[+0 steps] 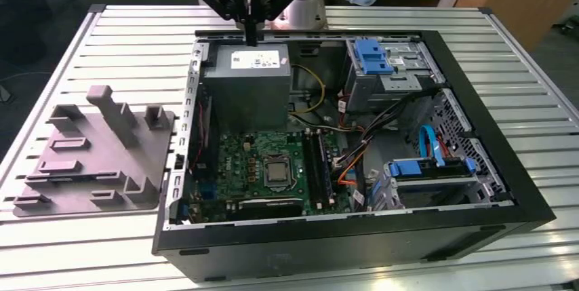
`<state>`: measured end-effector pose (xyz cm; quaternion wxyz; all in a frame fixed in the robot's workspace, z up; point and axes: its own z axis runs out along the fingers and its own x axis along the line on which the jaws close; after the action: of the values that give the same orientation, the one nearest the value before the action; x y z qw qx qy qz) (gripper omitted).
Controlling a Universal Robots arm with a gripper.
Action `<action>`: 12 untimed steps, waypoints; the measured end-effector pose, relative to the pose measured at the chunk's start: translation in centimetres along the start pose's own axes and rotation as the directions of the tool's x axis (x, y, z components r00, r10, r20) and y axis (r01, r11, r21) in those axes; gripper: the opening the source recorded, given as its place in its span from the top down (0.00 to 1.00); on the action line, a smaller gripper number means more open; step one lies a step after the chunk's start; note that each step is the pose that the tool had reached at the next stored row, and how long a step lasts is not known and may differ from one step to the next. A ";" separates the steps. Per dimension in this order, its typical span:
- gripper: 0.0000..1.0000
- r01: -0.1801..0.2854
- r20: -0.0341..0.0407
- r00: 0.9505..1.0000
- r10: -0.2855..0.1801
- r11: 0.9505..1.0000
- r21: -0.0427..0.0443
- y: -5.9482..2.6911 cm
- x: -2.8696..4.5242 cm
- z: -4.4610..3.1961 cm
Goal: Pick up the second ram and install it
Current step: 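Reach for the second ram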
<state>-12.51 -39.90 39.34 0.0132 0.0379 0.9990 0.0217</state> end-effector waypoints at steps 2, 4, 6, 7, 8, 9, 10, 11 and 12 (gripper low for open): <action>0.90 0.000 0.001 1.000 0.000 1.000 0.000 -0.03 0.41 -0.01; 0.90 0.000 0.003 1.000 0.000 1.000 0.000 -0.06 0.86 -0.01; 0.90 0.000 0.004 1.000 0.000 1.000 0.000 -0.10 1.33 -0.03; 0.90 0.000 0.005 1.000 0.000 1.000 0.000 -0.12 1.57 -0.03; 0.90 0.000 0.005 1.000 0.000 1.000 0.000 -0.14 1.82 -0.04; 0.90 0.000 0.006 1.000 0.000 1.000 -0.001 -0.16 2.10 -0.05; 0.90 0.000 0.007 1.000 0.000 1.000 -0.001 -0.18 2.39 -0.05; 0.90 0.000 0.008 1.000 0.000 1.000 -0.001 -0.20 2.68 -0.06; 0.90 0.000 0.009 1.000 0.000 1.000 -0.001 -0.22 2.98 -0.07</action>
<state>-15.50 -39.89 39.32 0.0177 0.0378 0.9989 0.0219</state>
